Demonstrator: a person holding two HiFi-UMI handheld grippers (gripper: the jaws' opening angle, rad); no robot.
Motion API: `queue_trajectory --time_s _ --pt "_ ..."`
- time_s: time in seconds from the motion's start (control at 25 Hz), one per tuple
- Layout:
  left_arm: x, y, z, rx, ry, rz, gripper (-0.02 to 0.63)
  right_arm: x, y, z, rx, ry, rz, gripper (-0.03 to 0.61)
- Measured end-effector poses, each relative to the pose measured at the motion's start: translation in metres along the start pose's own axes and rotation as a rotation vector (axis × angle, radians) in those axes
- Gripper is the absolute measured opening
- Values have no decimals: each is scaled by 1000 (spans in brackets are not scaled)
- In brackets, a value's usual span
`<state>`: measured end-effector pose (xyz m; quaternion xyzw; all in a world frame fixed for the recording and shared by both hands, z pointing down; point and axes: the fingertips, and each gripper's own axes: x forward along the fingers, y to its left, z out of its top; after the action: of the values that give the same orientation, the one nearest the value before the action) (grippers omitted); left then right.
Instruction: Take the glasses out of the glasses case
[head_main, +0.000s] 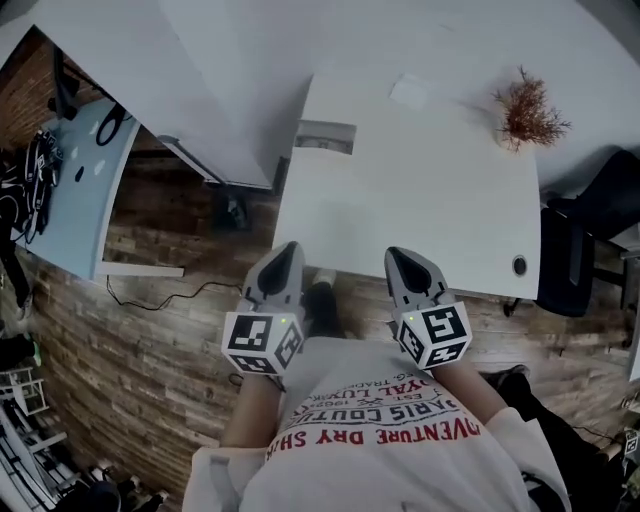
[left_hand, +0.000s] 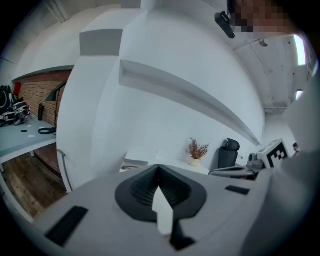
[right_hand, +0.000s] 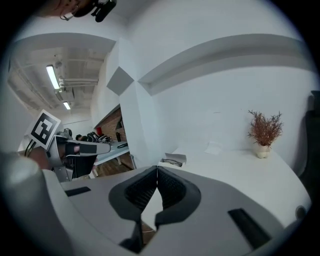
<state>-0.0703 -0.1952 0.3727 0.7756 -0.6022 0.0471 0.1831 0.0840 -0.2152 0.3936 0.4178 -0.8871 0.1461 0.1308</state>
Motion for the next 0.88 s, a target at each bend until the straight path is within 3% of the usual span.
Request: queue_trajectory --time_s 0.16,0.4,0.6,0.76,0.88 --pt "46 18 20 -4 15 -56 2 33 -25 15 22 23 -61 12" --pt "104 61 39 13 45 -108 2 99 -33 39 23 30 -75 12" --pt "146 97 44 34 84 -139 2 160 -25 51 -4 65 -41 12" --pt "175 117 34 46 143 -171 2 203 -16 53 -33 105 41 12" --pt "192 130 23 43 179 -169 2 225 -19 47 -31 144 49 12"
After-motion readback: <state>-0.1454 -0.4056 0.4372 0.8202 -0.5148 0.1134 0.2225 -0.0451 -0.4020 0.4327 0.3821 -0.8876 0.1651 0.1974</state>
